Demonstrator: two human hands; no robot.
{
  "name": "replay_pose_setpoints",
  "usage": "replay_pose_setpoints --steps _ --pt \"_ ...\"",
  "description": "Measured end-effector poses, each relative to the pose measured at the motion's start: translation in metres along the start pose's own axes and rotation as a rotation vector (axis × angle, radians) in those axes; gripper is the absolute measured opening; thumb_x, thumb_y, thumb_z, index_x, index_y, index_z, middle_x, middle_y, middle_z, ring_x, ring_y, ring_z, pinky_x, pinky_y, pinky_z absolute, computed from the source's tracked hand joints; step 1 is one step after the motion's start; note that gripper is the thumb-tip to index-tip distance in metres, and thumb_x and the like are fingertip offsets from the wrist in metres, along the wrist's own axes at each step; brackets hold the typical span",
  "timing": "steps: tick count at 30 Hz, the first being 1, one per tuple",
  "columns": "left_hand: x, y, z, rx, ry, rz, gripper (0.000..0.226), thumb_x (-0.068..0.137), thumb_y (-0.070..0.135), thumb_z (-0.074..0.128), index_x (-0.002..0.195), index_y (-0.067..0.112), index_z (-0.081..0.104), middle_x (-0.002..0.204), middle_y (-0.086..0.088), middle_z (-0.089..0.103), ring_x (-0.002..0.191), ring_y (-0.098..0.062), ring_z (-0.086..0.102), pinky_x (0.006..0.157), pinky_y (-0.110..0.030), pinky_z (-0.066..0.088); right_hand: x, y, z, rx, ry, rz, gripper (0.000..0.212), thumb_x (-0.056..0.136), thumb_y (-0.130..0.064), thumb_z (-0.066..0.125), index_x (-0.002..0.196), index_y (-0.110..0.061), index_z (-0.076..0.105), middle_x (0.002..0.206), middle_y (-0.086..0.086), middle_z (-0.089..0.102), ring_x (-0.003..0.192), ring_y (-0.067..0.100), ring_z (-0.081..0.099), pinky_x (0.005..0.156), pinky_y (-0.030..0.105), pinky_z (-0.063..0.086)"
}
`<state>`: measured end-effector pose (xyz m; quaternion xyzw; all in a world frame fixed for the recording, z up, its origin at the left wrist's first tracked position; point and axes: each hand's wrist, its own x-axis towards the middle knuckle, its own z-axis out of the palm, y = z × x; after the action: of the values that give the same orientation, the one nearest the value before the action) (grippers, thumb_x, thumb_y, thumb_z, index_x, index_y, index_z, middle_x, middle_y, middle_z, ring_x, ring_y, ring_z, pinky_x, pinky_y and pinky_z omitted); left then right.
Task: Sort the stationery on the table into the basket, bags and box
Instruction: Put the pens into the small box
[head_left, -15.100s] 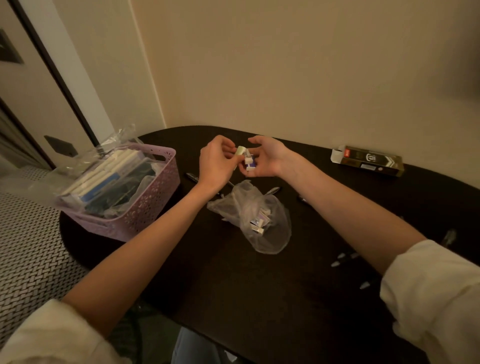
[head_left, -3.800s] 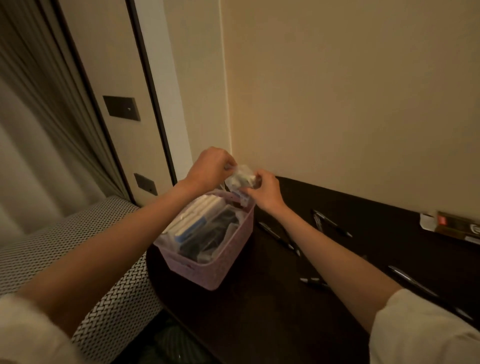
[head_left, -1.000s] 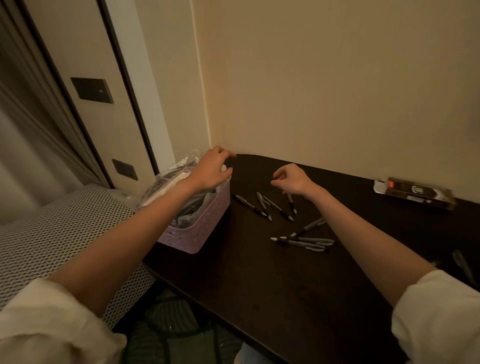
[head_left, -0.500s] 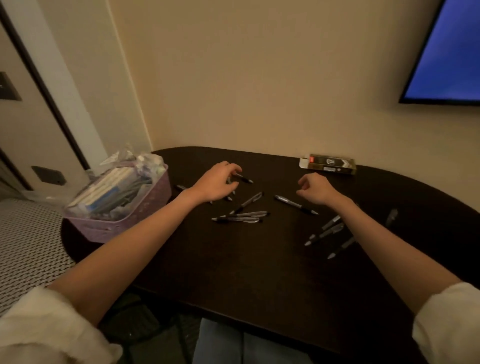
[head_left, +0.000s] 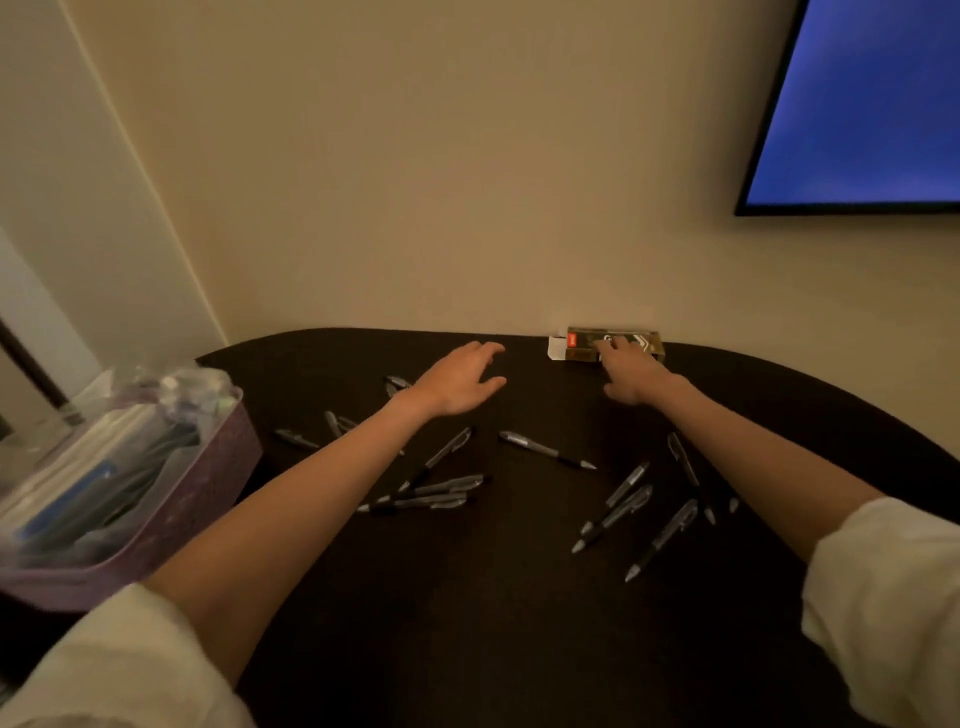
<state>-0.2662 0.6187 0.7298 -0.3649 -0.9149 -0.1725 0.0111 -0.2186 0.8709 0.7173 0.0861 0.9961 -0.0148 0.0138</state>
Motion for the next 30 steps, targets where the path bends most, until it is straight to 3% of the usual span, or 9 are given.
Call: replay_pose_setpoints --steps 7,14,20,24,28,30 --pt "0.076 -0.020 0.035 0.033 -0.107 -0.015 0.055 0.095 0.027 0.056 0.145 0.014 0.035 0.143 -0.011 0.043 0.131 -0.026 0.044 0.106 -0.044 0.041 0.063 0.029 0.013 -0.031 -0.021 0.114 0.078 0.085 -0.033 0.066 0.146 -0.011 0.023 0.150 0.019 0.026 0.137 0.040 0.028 0.114 0.050 0.024" --pt "0.123 -0.016 0.064 0.008 -0.073 0.004 0.061 0.095 0.024 0.057 0.149 0.014 0.029 0.150 -0.011 0.035 0.137 -0.030 0.034 0.111 -0.045 0.034 0.095 0.033 0.031 -0.002 0.005 0.100 0.076 0.088 -0.045 0.059 0.147 -0.013 0.023 0.150 0.017 0.029 0.137 0.038 0.028 0.115 0.050 0.021" --pt "0.133 -0.017 0.076 -0.126 -0.079 -0.025 0.060 0.094 0.023 0.057 0.148 0.014 0.031 0.149 -0.013 0.037 0.136 -0.030 0.037 0.111 -0.042 0.034 0.105 0.031 0.022 -0.018 0.020 0.075 0.067 0.083 -0.048 0.064 0.136 -0.013 0.041 0.137 0.013 0.044 0.125 0.034 0.043 0.105 0.045 0.035" --pt "0.124 -0.017 0.075 -0.318 -0.053 -0.077 0.051 0.093 0.018 0.060 0.139 0.008 0.042 0.132 -0.017 0.051 0.124 -0.029 0.049 0.101 -0.038 0.042 0.100 0.020 0.020 -0.079 0.039 0.024 0.070 0.077 -0.056 0.067 0.127 -0.010 0.050 0.130 0.015 0.044 0.119 0.033 0.042 0.100 0.041 0.037" --pt "0.110 -0.015 0.065 -0.420 -0.093 -0.192 0.064 0.093 0.017 0.061 0.147 0.008 0.029 0.139 -0.017 0.048 0.123 -0.028 0.052 0.098 -0.034 0.045 0.086 0.008 0.019 -0.030 -0.043 0.051 0.075 0.067 -0.061 0.073 0.122 -0.013 0.053 0.125 0.015 0.043 0.117 0.030 0.037 0.096 0.038 0.037" --pt "0.099 -0.013 0.057 -0.505 -0.058 -0.251 0.072 0.093 0.019 0.061 0.150 0.009 0.018 0.137 -0.017 0.048 0.120 -0.028 0.054 0.096 -0.034 0.046 0.074 0.002 0.017 0.079 0.002 0.077 0.077 0.064 -0.057 0.078 0.121 -0.012 0.051 0.123 0.014 0.045 0.115 0.029 0.040 0.093 0.038 0.040"
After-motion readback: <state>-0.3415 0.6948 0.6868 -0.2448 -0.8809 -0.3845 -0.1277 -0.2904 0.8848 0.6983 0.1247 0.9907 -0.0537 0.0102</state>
